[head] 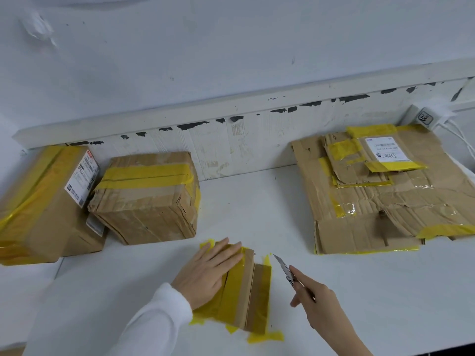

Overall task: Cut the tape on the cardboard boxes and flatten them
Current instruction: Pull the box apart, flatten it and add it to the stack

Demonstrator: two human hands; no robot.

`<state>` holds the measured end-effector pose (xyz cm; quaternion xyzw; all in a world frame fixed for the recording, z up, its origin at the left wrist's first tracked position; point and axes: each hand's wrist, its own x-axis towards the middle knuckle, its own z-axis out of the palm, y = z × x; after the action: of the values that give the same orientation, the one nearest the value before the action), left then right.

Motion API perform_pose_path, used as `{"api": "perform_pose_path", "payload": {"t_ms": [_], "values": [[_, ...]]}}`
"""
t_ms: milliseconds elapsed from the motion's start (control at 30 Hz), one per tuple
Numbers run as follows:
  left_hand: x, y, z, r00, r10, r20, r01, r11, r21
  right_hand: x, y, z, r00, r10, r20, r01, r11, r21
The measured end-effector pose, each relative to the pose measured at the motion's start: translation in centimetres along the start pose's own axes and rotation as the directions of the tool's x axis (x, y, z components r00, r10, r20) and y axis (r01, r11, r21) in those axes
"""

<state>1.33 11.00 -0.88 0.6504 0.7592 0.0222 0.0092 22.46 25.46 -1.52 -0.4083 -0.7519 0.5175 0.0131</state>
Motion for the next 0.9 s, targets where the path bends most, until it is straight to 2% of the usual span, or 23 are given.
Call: {"api": "perform_pose_path", "payload": {"t_ms": [67,167,233,300,400,433,500,600,733,900], "values": [[0.5,-0.3,-0.1,0.998,0.013,0.059,-0.006,0.994,-0.106,-0.1,-0.1,0.0,1.0,0.005,0.006,-0.005,1.0,0.018],[0.8,-0.5,0.1,0.996,-0.045,0.071,0.05,0.996,-0.07,0.1,-0.2,-0.3,1.0,-0.01,0.002,0.01,1.0,0.015],[0.6,-0.2,0.2,0.974,-0.209,0.082,0.208,0.978,0.029,0.2,-0.1,-0.5,1.0,-0.018,-0.02,0.018,1.0,0.008],[0.2,0.6,0.3,0.908,-0.412,0.078,0.4,0.906,0.137,0.4,0.1,-0.6,0.999,-0.025,-0.04,0.025,1.0,0.008],[-1.0,1.4,0.9,0.833,-0.549,-0.074,0.553,0.832,0.05,0.9,0.2,-0.2,0.999,-0.03,-0.036,0.029,1.0,-0.007],[-1.1,1.5,1.1,0.823,-0.562,-0.087,0.567,0.822,0.053,1.1,0.1,0.1,0.999,-0.036,-0.029,0.035,0.999,-0.019],[-1.1,1.8,1.7,0.847,-0.522,-0.098,0.529,0.845,0.072,1.6,-0.2,0.8,0.998,-0.054,-0.01,0.053,0.997,-0.06],[-0.8,1.7,2.0,0.879,-0.469,-0.086,0.47,0.882,-0.009,2.7,-0.9,1.9,0.997,-0.074,0.019,0.076,0.99,-0.122],[-0.7,1.5,2.2,0.865,-0.5,-0.025,0.497,0.864,-0.084,4.1,-1.8,2.7,0.996,-0.068,0.053,0.077,0.977,-0.2],[-0.5,1.3,2.6,0.863,-0.505,-0.016,0.5,0.857,-0.125,4.6,-2.4,2.9,0.994,-0.088,0.065,0.102,0.956,-0.275]]}}
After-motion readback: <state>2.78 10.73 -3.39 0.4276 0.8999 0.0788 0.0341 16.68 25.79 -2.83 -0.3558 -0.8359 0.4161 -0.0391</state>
